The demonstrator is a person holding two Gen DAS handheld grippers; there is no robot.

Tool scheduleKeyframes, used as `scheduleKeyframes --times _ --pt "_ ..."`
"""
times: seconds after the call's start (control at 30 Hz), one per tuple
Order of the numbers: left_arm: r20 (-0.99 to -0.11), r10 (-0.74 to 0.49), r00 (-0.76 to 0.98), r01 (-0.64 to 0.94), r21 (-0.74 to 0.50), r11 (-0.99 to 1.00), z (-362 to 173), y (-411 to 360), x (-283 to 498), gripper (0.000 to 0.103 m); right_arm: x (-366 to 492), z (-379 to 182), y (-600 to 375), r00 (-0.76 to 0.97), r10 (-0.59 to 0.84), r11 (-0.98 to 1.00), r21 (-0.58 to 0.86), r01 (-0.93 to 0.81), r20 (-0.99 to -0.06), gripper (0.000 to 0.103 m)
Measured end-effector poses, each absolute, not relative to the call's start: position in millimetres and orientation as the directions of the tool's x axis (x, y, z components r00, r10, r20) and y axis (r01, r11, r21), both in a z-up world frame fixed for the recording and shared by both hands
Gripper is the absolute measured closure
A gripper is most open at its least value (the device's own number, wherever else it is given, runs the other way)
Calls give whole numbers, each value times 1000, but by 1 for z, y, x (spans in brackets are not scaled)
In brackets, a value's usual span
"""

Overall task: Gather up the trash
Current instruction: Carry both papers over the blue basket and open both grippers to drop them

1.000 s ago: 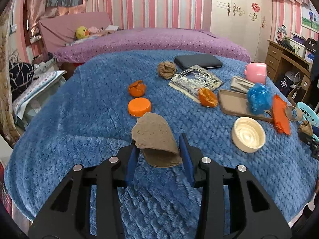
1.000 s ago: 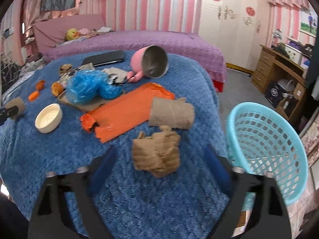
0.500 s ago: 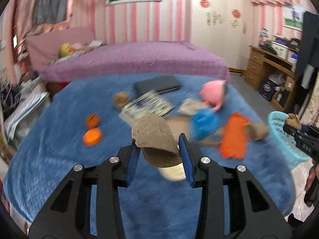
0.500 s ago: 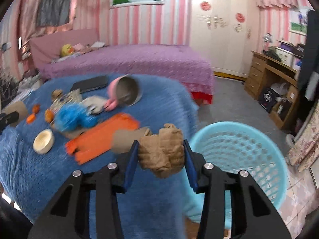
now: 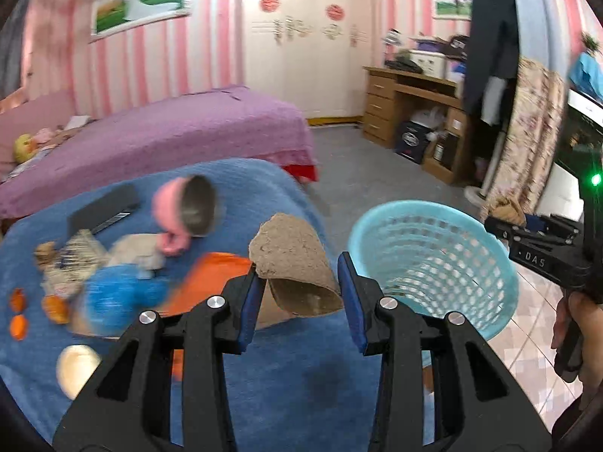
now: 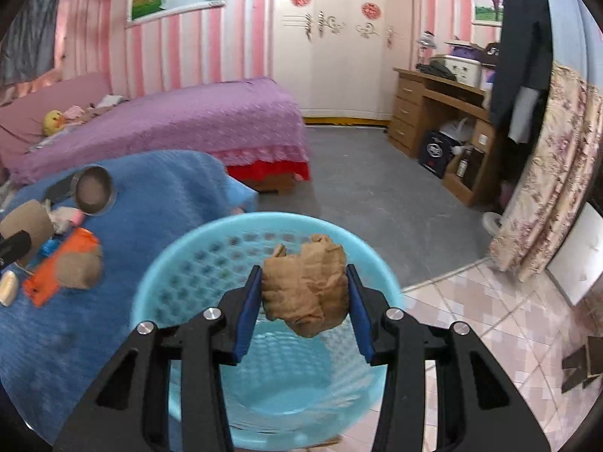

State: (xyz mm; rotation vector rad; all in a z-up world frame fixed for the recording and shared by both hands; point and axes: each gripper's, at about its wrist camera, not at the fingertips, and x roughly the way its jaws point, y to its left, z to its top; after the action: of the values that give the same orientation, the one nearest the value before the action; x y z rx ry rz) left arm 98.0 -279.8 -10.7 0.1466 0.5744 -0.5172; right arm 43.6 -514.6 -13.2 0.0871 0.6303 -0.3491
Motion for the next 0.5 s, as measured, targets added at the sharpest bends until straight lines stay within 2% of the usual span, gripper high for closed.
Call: scheduleKeyframes --times 0.17,0.37,0.43,0.5 --pt "-591 -474 652 553 -56 831 -35 -329 110 65 41 -23 -544 745 -303 924 8 382 -594 60" --pt "-611 -496 617 602 -40 798 -47 -383 122 64 36 -31 -558 738 -311 914 25 405 -598 60" --pt "-628 -485 609 600 -35 799 -53 -393 129 59 36 -32 -557 738 -315 913 20 407 -597 60" --pt "-647 -457 611 589 -15 808 -55 -399 137 41 37 -32 -558 741 -311 911 35 411 -595 60"
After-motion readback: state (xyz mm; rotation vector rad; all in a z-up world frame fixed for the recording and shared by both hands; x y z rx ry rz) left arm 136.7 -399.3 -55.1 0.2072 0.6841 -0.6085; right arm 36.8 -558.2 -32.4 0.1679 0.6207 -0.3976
